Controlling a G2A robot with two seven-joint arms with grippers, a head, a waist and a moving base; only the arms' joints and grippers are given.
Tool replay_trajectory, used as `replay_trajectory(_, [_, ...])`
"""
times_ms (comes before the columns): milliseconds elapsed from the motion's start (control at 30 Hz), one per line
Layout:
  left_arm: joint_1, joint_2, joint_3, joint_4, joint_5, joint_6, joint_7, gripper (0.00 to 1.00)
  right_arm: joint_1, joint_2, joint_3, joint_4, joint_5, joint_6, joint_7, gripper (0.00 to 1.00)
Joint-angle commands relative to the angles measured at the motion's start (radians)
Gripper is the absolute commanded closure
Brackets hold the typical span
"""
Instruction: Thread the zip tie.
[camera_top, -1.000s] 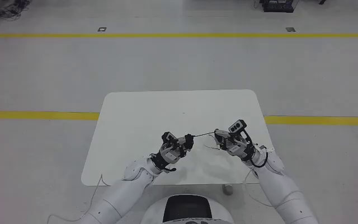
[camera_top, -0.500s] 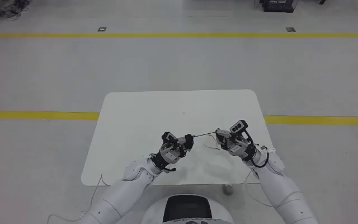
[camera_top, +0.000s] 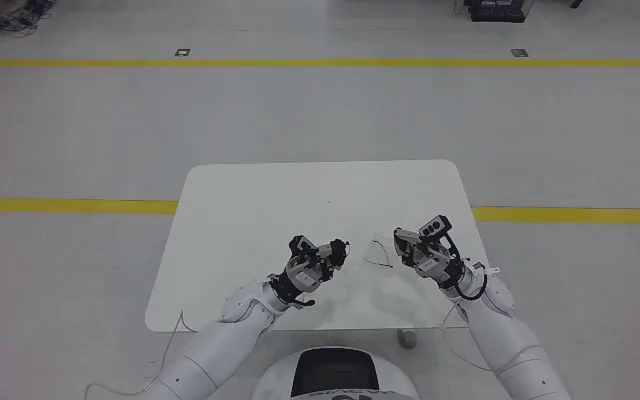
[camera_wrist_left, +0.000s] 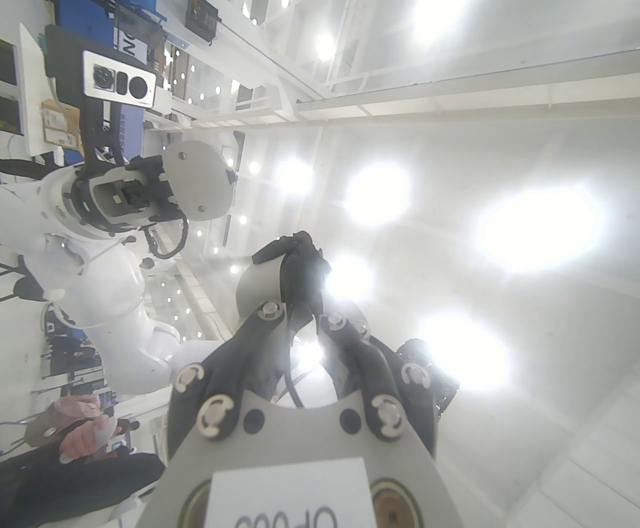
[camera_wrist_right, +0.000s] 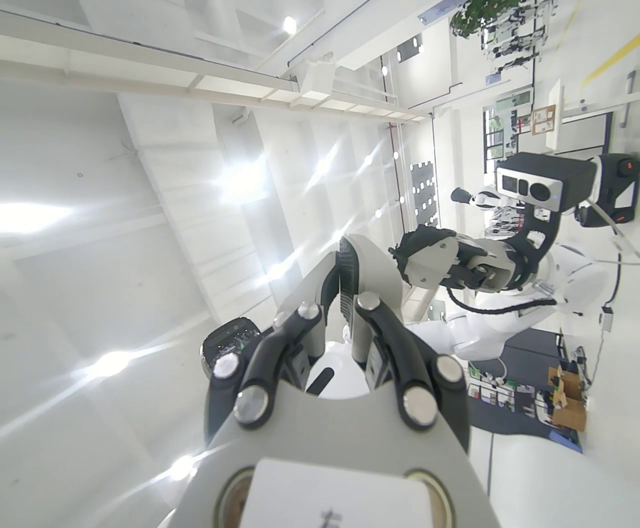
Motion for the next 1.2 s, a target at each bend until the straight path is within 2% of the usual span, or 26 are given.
replay_trajectory(0, [0.000, 0.000, 0.000, 0.000, 0.000, 0.000, 0.000, 1.00, -0.009, 0.002, 0.014, -0.001, 0.013, 0.006, -0.001, 1.00])
replay_trajectory(33, [0.000, 0.000, 0.000, 0.000, 0.000, 0.000, 0.000, 1.00, -0.014, 0.003, 0.024, -0.002, 0.020, 0.012, -0.002, 1.00])
replay_trajectory(67, [0.000, 0.000, 0.000, 0.000, 0.000, 0.000, 0.000, 1.00, -0.018, 0.004, 0.029, -0.004, 0.024, 0.024, 0.000, 0.67])
replay_trajectory(100, [0.000, 0.000, 0.000, 0.000, 0.000, 0.000, 0.000, 1.00, -0.020, 0.005, 0.032, -0.006, 0.026, 0.039, 0.002, 0.00])
replay_trajectory(133, [0.000, 0.000, 0.000, 0.000, 0.000, 0.000, 0.000, 1.00, -0.022, 0.007, 0.038, -0.007, 0.032, 0.058, -0.002, 0.00])
replay_trajectory(467, [0.001, 0.000, 0.001, -0.002, -0.002, 0.002, 0.005, 1.00, -0.022, 0.007, 0.038, -0.007, 0.032, 0.058, -0.002, 0.00])
replay_trajectory(533, [0.009, -0.004, 0.002, -0.030, -0.058, 0.035, 0.005, 1.00, -0.023, 0.006, 0.039, -0.017, 0.023, 0.055, -0.031, 0.00])
replay_trajectory(633, [0.022, -0.004, -0.017, -0.049, -0.160, 0.083, -0.035, 1.00, -0.032, 0.008, 0.059, -0.021, 0.025, 0.046, -0.047, 0.00])
replay_trajectory(700, [0.028, -0.003, -0.030, -0.054, -0.190, 0.103, -0.056, 1.00, -0.041, 0.011, 0.077, -0.024, 0.027, 0.038, -0.055, 0.00])
replay_trajectory(867, [0.035, -0.001, -0.044, -0.074, -0.163, 0.104, -0.054, 1.00, -0.055, 0.014, 0.098, -0.037, 0.023, 0.037, -0.065, 0.00])
replay_trajectory(1133, [0.035, -0.001, -0.044, -0.074, -0.163, 0.104, -0.054, 1.00, -0.055, 0.014, 0.098, -0.037, 0.023, 0.037, -0.065, 0.00])
replay_trajectory(1167, [0.034, -0.002, -0.043, -0.085, -0.156, 0.107, -0.031, 1.00, -0.055, 0.014, 0.098, -0.037, 0.023, 0.037, -0.065, 0.00])
